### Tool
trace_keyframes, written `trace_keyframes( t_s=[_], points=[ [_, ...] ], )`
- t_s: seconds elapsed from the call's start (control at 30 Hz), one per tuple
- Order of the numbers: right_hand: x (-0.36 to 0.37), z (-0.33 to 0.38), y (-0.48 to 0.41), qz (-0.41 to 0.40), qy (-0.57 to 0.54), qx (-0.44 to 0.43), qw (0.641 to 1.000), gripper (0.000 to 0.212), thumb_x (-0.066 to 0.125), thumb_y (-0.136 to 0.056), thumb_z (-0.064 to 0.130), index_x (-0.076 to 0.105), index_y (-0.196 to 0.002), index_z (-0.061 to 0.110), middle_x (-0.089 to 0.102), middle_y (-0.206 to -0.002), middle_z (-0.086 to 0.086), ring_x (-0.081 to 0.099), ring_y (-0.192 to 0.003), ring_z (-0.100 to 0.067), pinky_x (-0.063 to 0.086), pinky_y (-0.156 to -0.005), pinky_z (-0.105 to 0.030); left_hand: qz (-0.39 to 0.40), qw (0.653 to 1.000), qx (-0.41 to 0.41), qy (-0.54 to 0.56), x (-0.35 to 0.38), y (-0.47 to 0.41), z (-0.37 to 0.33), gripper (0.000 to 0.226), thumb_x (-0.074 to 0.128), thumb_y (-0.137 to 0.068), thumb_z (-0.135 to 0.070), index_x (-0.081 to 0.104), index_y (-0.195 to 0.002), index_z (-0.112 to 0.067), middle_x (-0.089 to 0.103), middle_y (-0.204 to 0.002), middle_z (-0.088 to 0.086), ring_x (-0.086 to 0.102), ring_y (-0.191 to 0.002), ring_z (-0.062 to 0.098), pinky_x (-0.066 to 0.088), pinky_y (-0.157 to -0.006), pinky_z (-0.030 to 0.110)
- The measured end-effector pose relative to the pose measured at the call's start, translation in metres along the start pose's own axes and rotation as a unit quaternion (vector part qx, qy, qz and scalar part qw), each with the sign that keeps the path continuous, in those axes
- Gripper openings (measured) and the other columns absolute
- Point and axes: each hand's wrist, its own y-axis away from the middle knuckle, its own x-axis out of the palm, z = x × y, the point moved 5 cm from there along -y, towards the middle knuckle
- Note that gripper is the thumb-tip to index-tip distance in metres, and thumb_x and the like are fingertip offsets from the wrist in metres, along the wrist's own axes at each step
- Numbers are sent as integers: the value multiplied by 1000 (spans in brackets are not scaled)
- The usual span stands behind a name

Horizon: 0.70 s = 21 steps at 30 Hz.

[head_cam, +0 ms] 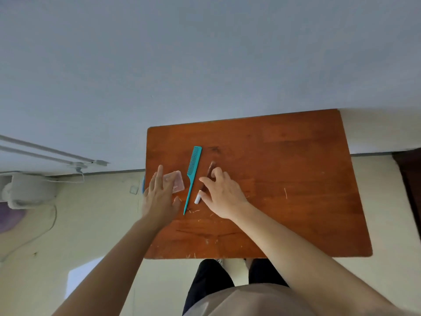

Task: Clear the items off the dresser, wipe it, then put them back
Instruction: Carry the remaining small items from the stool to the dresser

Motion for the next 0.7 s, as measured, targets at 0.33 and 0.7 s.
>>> trace_keyframes(
  t_s=[0.33, 0.7],
  points=[
    [-4, -10, 35, -81, -44, 147, 985, 26, 59, -96, 22, 57, -121, 20, 47, -117, -3, 56, -94, -11, 56, -73, -22, 4, 986, 154, -59, 8, -14, 4, 59, 55, -92, -45, 29, -144, -37, 31, -152, 2, 31, -137, 30, 43, -106, 48],
    [-46, 1, 144, -208, -75, 271, 937, 23, 56, -97, 22, 60, -119, 22, 50, -117, 1, 54, -85, -6, 46, -68, -13, -84, 939, 329, 56, -72, 12, -52, 51, 70, -80, -44, 50, -126, -38, 49, -137, -3, 41, -126, 23, 47, -94, 40]
  ],
)
